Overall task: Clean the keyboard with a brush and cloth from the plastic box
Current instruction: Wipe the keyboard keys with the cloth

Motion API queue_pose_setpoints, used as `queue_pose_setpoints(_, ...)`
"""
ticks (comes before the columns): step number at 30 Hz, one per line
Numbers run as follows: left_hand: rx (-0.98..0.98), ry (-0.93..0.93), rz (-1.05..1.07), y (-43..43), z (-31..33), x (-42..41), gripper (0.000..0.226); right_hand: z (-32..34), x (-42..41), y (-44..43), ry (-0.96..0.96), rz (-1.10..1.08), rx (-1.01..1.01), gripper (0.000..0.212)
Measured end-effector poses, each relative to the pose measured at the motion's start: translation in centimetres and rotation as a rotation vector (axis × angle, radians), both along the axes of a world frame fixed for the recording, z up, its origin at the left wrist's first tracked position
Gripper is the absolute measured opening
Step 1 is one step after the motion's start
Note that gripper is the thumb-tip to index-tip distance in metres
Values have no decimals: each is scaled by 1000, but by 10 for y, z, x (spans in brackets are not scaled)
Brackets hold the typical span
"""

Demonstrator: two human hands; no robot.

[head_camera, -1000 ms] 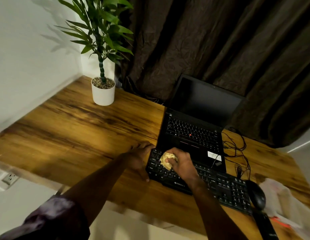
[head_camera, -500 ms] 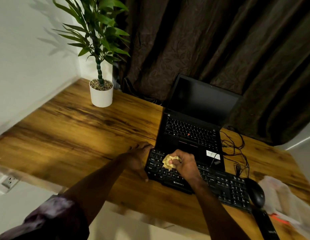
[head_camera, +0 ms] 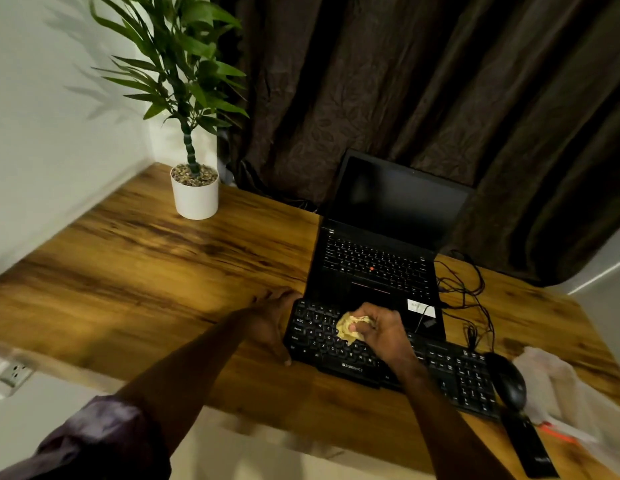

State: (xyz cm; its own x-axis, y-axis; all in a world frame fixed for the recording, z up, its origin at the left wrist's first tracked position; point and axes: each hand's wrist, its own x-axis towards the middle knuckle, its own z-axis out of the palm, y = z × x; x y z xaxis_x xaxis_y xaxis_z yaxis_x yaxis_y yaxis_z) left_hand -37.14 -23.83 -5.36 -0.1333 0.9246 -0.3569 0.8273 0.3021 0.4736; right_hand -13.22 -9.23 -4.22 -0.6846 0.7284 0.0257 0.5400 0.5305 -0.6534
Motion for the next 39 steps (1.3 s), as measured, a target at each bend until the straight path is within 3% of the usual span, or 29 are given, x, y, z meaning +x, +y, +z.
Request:
queue_pose_setpoints(8, -17, 19, 1, 1, 0, 1, 146, -6, -25, -11, 53, 51, -6, 26)
queue_pose_setpoints(14, -33, 37, -10, 3, -2, -1, 146, -3, 18, 3, 5, 3, 29, 16)
queue_pose_setpoints(22, -59, 57, -21, 4, -3, -1, 148, -16, 17, 7, -28, -10, 49, 32)
queue_pose_setpoints(30, -57, 1, -12, 1, -1, -1, 147, -3, 28, 5, -8, -16, 4, 24)
queue_pose_setpoints(39, -86, 2, -23, 3, 0, -2, 156, -2, 42, 3, 26, -87, 28, 32)
